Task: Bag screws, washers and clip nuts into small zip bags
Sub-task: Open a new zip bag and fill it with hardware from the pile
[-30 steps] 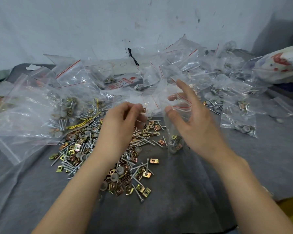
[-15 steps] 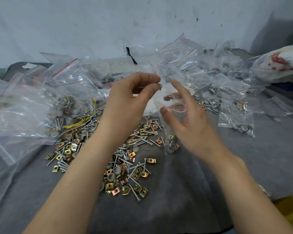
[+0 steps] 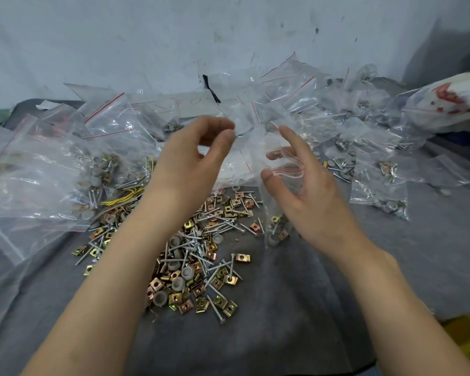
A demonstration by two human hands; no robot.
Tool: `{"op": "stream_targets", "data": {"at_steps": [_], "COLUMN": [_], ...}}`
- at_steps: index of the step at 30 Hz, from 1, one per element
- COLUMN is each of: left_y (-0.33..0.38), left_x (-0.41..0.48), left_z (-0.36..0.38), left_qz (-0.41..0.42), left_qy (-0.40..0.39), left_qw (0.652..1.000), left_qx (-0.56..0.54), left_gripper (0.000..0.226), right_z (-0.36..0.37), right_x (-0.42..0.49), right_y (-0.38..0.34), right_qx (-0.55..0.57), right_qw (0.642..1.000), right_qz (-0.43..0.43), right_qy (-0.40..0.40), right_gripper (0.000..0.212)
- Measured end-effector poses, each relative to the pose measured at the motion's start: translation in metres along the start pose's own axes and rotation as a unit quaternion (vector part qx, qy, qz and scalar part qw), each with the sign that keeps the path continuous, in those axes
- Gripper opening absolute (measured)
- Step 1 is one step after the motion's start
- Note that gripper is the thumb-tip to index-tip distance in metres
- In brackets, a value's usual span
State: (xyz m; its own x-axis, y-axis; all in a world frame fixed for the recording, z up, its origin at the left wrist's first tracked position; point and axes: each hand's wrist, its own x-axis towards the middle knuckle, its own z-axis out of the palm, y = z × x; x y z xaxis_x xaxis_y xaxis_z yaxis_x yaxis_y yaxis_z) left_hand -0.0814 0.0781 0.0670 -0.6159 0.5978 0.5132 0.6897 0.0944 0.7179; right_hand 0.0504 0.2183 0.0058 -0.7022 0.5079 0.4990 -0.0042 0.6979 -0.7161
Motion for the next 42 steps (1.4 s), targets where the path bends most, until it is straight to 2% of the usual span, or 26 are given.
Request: {"op": "stream_targets", "data": {"at_steps": [2, 6, 9, 13, 18, 22, 26, 30, 39, 42], "left_y": [-0.012, -0.033, -0.041, -0.047, -0.055, -0.053, -0.053, -0.053, -0.052, -0.050], "left_x": [-0.002, -0.014, -0.026, -0.049, -0.075, -0.080, -0.080, -0.078, -0.078, -0.080], "left_z": [-0.008, -0.025, -0.032, -0.037, -0.041, -0.035, -0.025, -0.016, -0.025, -0.022], "left_qz": [-0.033, -0.084, -0.076, -0.044, -0.014, -0.002, -0.009, -0.008, -0.025, -0.025], "left_qy": [-0.029, -0.143, -0.195, -0.214, -0.273, -0.290, -0.289, -0.272, -0.323, -0.308], "left_qw": [0.999, 0.979, 0.959, 0.946, 0.918, 0.912, 0.904, 0.898, 0.892, 0.894], "left_qx": [0.027, 0.117, 0.189, 0.242, 0.288, 0.292, 0.315, 0.345, 0.314, 0.324], "left_gripper": [0.014, 0.019, 0.025, 0.025, 0.028, 0.030, 0.042, 0.031, 0.030, 0.027], "right_z": [-0.002, -0.003, -0.001, 0.001, 0.005, 0.008, 0.008, 0.008, 0.007, 0.006], "right_x": [-0.001, -0.001, -0.001, 0.001, 0.003, 0.003, 0.003, 0.003, 0.003, 0.003], "right_y": [-0.001, -0.002, -0.003, -0.002, -0.001, -0.001, -0.002, -0.001, 0.001, 0.001], "right_qx": [-0.002, -0.007, -0.012, -0.015, -0.026, -0.020, -0.023, -0.030, -0.029, -0.037], "right_qw": [1.000, 1.000, 1.000, 1.000, 0.999, 1.000, 0.999, 0.999, 0.999, 0.999], "right_qz": [0.001, 0.003, 0.001, 0.001, 0.001, -0.002, -0.008, -0.013, -0.010, -0.008], "right_qy": [-0.004, -0.006, -0.009, -0.016, -0.018, -0.024, -0.023, -0.025, -0.023, -0.022], "right_gripper": [0.067, 0.068, 0.069, 0.071, 0.071, 0.073, 0.074, 0.072, 0.071, 0.071]}}
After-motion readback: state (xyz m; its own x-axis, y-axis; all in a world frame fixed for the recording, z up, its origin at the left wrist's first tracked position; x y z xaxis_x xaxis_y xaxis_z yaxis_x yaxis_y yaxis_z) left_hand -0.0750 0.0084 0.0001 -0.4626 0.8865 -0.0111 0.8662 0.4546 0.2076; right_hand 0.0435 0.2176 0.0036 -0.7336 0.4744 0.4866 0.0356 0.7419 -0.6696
